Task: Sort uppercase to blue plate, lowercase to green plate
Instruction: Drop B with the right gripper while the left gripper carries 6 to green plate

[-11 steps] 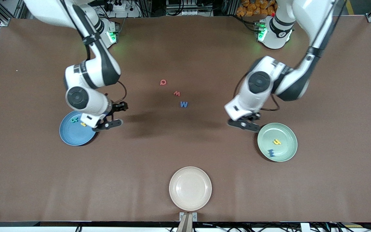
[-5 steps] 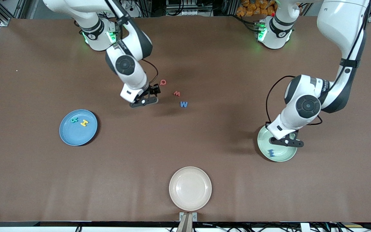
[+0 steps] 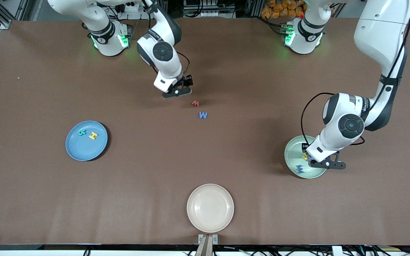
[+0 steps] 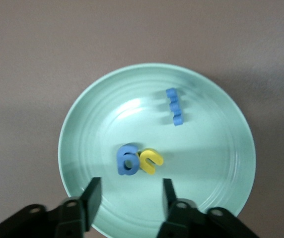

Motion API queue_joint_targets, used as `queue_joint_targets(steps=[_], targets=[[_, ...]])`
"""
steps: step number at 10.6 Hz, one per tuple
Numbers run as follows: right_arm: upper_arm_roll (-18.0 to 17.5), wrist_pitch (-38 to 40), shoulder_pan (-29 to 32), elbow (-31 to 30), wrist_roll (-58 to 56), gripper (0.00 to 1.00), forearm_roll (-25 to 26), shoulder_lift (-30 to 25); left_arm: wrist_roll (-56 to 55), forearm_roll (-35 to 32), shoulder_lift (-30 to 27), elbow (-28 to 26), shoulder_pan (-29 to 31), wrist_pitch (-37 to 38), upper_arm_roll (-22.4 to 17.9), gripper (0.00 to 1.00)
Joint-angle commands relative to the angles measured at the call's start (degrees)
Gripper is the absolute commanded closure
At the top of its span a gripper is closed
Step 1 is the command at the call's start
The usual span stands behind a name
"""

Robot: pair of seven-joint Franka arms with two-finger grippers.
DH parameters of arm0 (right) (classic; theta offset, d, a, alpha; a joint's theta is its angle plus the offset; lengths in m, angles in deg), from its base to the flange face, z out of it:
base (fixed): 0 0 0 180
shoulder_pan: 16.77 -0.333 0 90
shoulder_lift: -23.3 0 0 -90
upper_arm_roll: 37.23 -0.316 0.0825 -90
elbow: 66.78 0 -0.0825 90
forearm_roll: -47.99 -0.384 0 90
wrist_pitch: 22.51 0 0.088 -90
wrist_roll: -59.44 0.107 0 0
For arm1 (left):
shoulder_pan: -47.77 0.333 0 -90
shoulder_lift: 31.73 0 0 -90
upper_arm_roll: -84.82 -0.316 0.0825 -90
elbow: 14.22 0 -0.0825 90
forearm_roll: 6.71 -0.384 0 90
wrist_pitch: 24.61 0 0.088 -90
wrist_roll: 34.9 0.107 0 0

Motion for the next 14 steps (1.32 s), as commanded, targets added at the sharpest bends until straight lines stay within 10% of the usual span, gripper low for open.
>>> queue_joint_targets(steps=[1, 14], targets=[[-0.19, -5.62, -1.62, -5.31, 0.53, 0.17, -0.92, -2.31, 0.35, -0.04, -1.83, 0.34, -0.44, 0.31, -0.06, 0.0], [1.83, -11.88, -1.44, -5.5, 0.62, 0.27, 4.0, 2.96, -15.02, 8.39, -10.98, 2.19, -13.18, 5.5, 0.46, 0.0]])
